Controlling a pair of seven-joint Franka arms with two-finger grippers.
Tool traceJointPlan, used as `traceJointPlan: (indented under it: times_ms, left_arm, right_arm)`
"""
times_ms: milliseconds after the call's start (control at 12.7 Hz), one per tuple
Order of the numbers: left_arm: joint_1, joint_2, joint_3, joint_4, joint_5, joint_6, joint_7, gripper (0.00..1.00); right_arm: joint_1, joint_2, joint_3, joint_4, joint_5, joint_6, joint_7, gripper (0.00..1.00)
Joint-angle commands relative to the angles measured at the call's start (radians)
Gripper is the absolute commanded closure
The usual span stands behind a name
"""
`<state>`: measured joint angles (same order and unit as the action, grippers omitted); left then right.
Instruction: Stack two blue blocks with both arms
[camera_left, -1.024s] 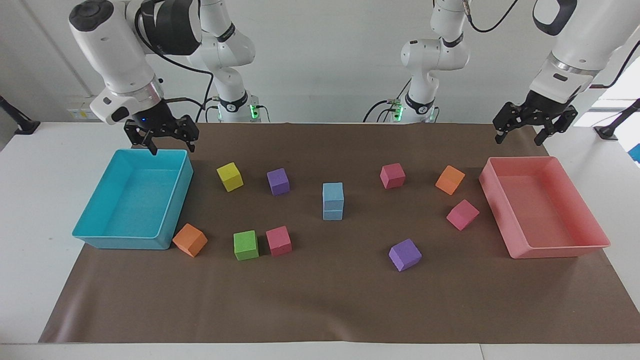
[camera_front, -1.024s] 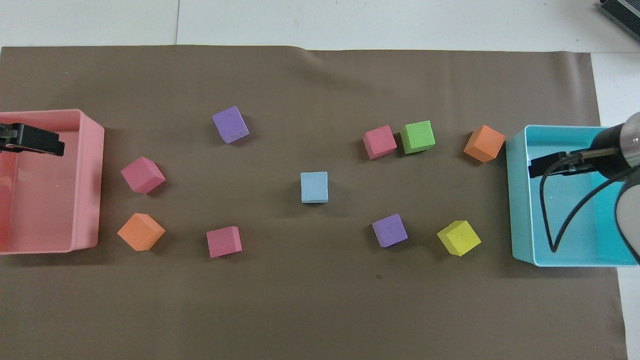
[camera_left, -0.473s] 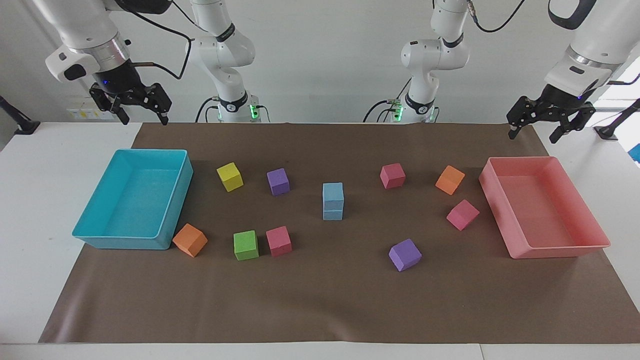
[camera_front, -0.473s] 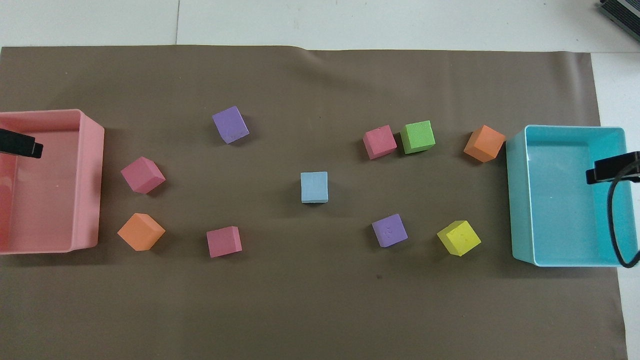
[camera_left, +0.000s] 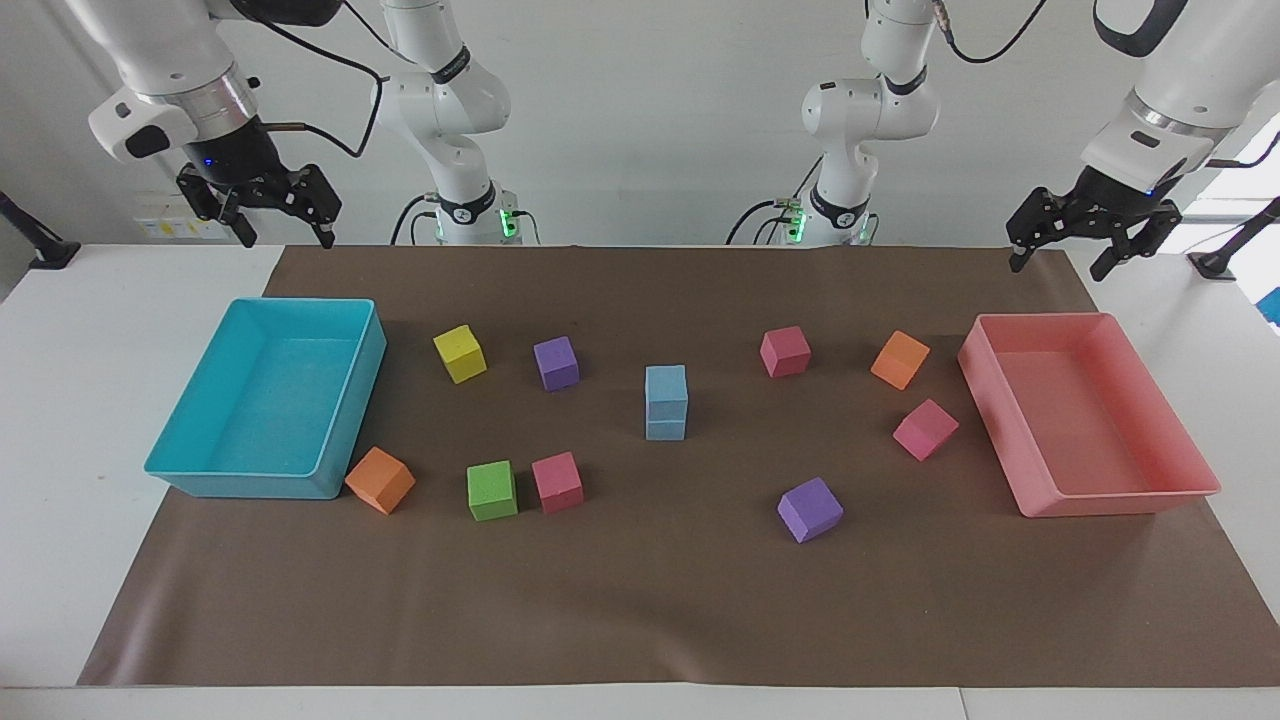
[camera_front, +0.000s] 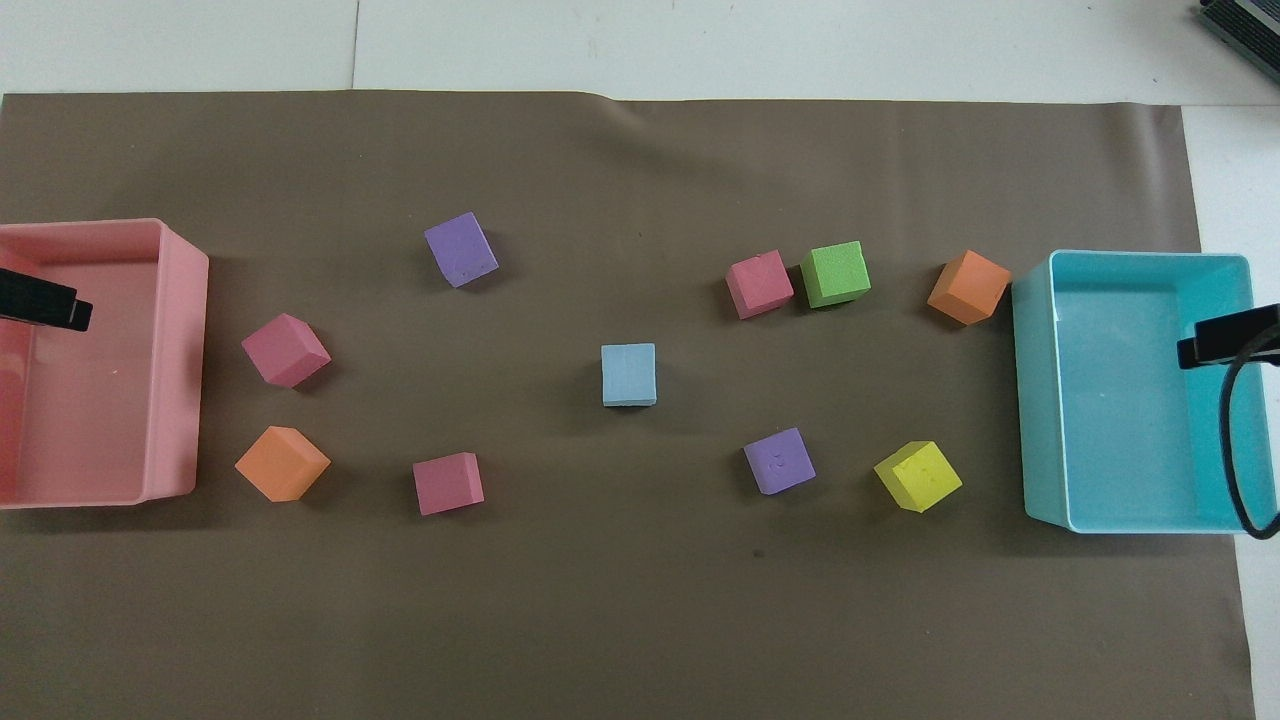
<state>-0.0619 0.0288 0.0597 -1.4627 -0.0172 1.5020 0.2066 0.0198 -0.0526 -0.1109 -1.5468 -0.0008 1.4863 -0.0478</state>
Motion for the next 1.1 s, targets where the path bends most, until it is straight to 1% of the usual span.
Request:
traceJointPlan:
  times_ms: [0,79,158,394,709,788,867,946,1024]
  left_arm:
    - [0.005,-0.105,-0.006,-0.145,-0.017,-0.028,-0.021,0.0]
    - [-0.001,-0.121,-0.006,-0.178,-0.017,0.034,-0.022,0.0]
    - [-0.006,-0.113,-0.009,-0.171,-0.017,0.071,-0.022,0.0]
    - [-0.004,-0.106,-0.011,-0.166,-0.055,0.086,-0.03,0.0]
    - [-0.004,-0.101,-0.011,-0.156,-0.04,0.061,-0.03,0.0]
    - [-0.001,-0.083,-0.011,-0.115,-0.035,0.044,-0.03,0.0]
    - [0.0,-0.043,-0.011,-0.056,-0.027,0.008,-0.029,0.0]
    - [0.002,-0.027,-0.012,-0.03,-0.02,-0.009,-0.029,0.0]
    - [0.001,-0.023,-0.012,-0.027,-0.012,-0.013,-0.029,0.0]
  right_arm:
    - [0.005,-0.022,0.013,-0.038,-0.03,0.035,0.005,0.0]
    - [0.009,-0.032,0.016,-0.052,-0.039,0.046,0.005,0.0]
    - [0.008,-0.033,0.019,-0.055,-0.041,0.045,0.002,0.0]
    - [0.009,-0.033,0.025,-0.052,-0.035,0.045,0.006,0.0]
    - [0.009,-0.032,0.025,-0.049,-0.028,0.043,0.008,0.0]
    - [0.009,-0.032,0.025,-0.049,-0.027,0.04,0.005,0.0]
    - [0.008,-0.03,0.025,-0.049,-0.027,0.035,0.003,0.0]
    - [0.008,-0.032,0.025,-0.049,-0.027,0.037,0.006,0.0]
    - [0.008,-0.03,0.023,-0.047,-0.021,0.035,0.008,0.0]
